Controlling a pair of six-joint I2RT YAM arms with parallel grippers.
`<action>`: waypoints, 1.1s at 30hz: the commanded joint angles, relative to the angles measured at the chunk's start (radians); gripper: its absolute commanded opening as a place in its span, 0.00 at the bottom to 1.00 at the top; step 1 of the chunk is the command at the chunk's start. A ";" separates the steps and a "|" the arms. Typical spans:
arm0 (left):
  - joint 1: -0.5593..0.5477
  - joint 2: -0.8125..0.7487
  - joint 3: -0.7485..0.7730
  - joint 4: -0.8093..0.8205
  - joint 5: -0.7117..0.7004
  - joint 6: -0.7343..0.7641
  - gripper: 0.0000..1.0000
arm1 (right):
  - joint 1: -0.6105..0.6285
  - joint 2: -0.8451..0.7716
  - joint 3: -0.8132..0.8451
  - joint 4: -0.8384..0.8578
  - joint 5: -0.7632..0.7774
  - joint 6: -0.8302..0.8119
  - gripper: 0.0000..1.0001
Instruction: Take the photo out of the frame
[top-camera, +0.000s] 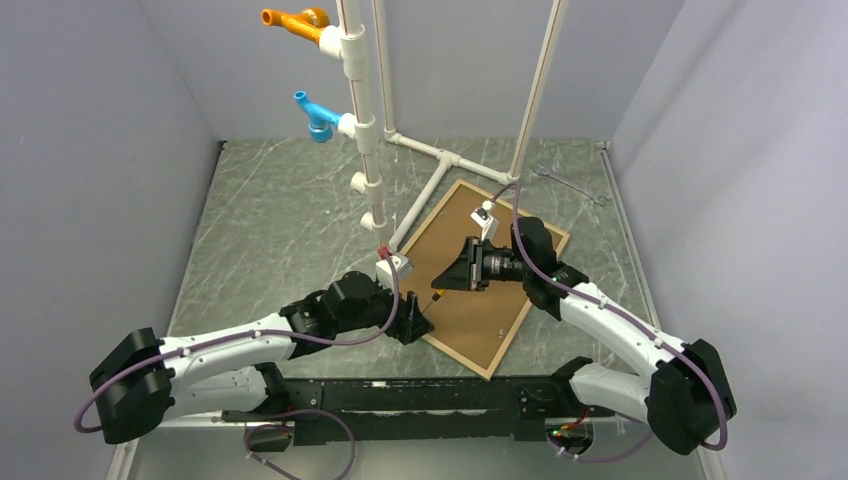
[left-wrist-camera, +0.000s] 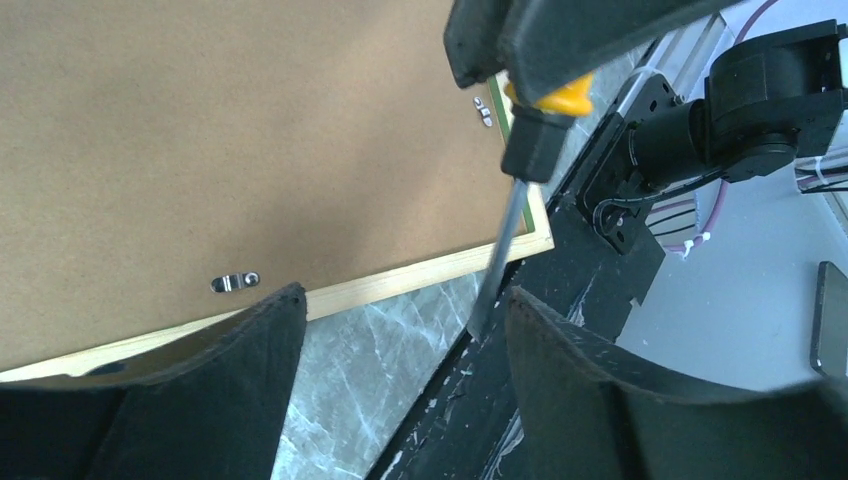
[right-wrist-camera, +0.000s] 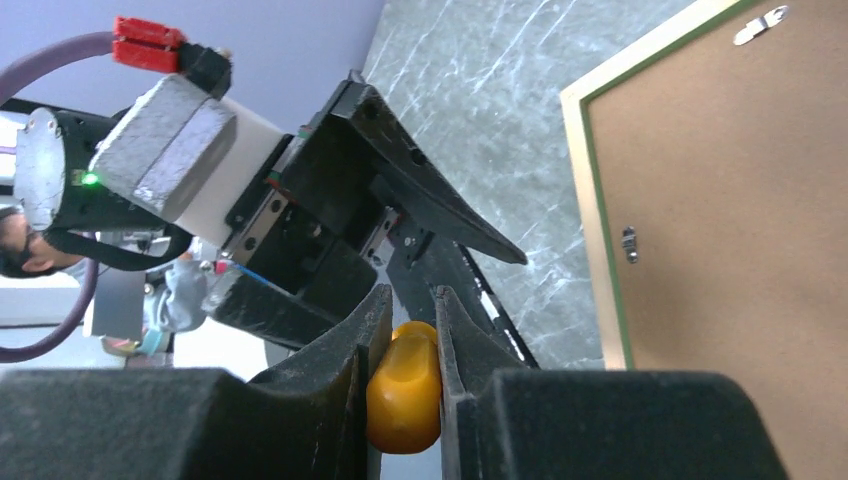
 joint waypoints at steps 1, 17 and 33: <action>-0.003 0.029 0.029 0.066 0.039 0.009 0.72 | 0.023 0.004 -0.025 0.135 -0.063 0.068 0.00; -0.002 -0.010 0.026 0.034 0.290 0.272 0.00 | 0.086 0.026 0.134 -0.334 0.038 -0.316 0.71; -0.004 -0.024 -0.118 0.123 0.561 0.261 0.00 | 0.262 0.053 0.116 -0.299 -0.344 -0.384 0.64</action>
